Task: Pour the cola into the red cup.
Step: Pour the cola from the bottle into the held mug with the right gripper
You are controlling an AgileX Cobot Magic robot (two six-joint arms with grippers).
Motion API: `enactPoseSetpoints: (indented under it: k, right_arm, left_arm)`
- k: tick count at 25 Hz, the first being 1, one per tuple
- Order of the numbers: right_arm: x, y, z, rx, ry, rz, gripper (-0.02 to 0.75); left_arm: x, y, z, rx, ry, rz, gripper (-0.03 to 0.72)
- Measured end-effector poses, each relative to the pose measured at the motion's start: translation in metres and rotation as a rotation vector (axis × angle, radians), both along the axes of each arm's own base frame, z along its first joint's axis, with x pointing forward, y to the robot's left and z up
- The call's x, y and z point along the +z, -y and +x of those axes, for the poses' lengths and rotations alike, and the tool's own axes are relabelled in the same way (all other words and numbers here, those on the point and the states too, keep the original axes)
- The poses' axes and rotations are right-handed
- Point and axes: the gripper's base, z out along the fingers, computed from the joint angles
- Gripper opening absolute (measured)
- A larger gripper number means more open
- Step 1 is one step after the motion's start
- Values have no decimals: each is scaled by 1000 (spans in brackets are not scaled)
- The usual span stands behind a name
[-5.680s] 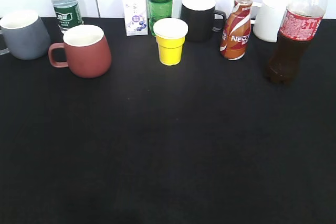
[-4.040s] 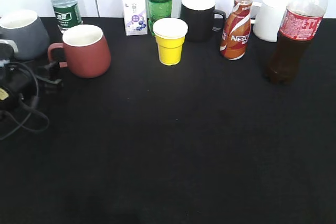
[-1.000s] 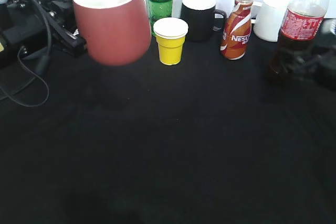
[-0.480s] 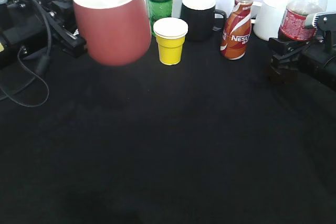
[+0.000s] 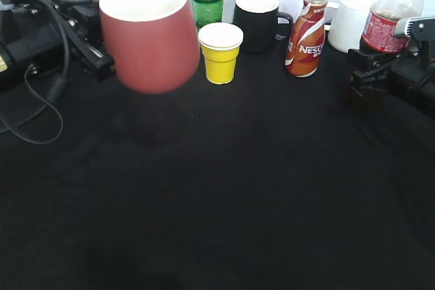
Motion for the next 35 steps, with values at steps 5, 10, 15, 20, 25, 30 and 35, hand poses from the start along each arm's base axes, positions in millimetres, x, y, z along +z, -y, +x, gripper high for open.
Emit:
enactPoseSetpoints:
  k: [5, 10, 15, 20, 25, 30, 35]
  right_arm:
    - [28, -9, -19, 127, 52, -73, 438]
    - [86, -22, -43, 306, 227, -226, 437]
    - [120, -26, -61, 363, 411, -411, 426]
    - [123, -26, -62, 366, 573, -740, 418]
    - [126, -21, -59, 291, 688, -1015, 417]
    - [127, -20, -59, 268, 764, -1220, 407]
    - [127, -20, -58, 259, 799, -1316, 405]
  left_arm:
    - [-1, 7, -3, -25, -30, -12, 41]
    - [-4, 44, -5, -136, -45, 5, 41]
    - [-11, 97, 11, -243, -45, 11, 41]
    - [-12, 115, 13, -275, -45, 20, 41]
    - [-15, 116, 12, -291, -45, 54, 41]
    - [-15, 116, 12, -292, -45, 57, 41]
    - [-15, 116, 11, -294, -44, 58, 41]
